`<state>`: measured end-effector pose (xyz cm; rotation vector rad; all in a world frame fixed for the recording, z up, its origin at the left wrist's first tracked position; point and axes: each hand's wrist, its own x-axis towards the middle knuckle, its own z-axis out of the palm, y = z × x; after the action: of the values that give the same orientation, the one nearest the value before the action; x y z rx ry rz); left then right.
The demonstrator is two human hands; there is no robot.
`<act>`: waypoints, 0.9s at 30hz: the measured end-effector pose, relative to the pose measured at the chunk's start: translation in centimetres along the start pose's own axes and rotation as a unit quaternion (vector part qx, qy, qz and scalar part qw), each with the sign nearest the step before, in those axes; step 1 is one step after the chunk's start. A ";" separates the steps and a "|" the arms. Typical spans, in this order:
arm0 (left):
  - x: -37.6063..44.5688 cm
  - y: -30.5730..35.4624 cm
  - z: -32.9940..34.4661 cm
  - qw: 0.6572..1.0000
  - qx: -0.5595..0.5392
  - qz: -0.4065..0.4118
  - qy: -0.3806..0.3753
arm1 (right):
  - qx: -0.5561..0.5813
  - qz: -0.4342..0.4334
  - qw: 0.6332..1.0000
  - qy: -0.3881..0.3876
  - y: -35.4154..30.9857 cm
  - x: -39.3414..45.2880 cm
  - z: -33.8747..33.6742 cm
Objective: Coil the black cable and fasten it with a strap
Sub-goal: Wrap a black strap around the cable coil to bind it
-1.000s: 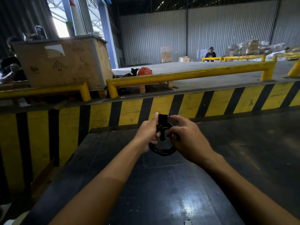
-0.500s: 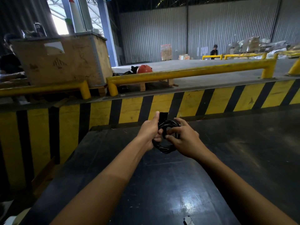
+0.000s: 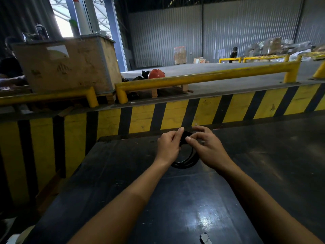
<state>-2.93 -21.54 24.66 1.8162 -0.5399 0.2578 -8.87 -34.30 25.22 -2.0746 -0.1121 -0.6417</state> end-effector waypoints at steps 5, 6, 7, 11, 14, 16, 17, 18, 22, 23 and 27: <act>-0.7 -0.2 0.5 0.995 0.048 0.079 0.030 | 0.035 -0.009 0.999 0.039 0.4 -0.1 0.1; -0.9 -0.4 0.6 0.995 0.048 0.082 0.032 | 0.042 -0.003 0.998 0.046 0.5 -0.2 0.2; -1.0 -0.6 0.7 0.995 0.048 0.080 0.032 | 0.045 -0.001 0.998 0.054 0.6 -0.3 0.3; -1.4 -1.4 0.7 0.999 0.042 0.031 0.010 | 0.037 -0.014 0.996 0.086 1.3 -1.0 1.5; -1.8 -2.0 0.9 0.999 0.009 -0.029 -0.011 | 0.059 -0.001 0.992 0.114 2.0 -1.5 2.0; -2.3 -2.2 1.0 0.998 -0.017 -0.062 -0.024 | 0.091 0.020 0.988 0.125 2.4 -1.8 2.2; -2.6 -2.3 1.1 0.996 -0.030 -0.079 -0.028 | 0.086 0.019 0.989 0.122 2.5 -1.8 2.3; -2.8 -2.4 1.2 0.994 -0.041 -0.096 -0.032 | 0.073 0.010 0.991 0.113 2.6 -1.9 2.4; -2.9 -2.1 1.2 0.977 -0.105 -0.179 -0.054 | 0.033 -0.023 0.999 0.017 3.1 -2.2 1.9; -2.9 -2.0 1.1 0.971 -0.121 -0.199 -0.058 | 0.030 -0.025 0.999 -0.017 3.3 -2.2 1.4; -2.9 -1.9 0.9 0.966 -0.125 -0.210 -0.083 | -0.019 -0.034 0.997 -0.067 3.6 -1.8 0.4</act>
<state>-4.63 -21.32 21.54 1.6645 -0.2755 -0.2441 -9.08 -35.77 21.46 -2.1575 -0.2493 -0.5477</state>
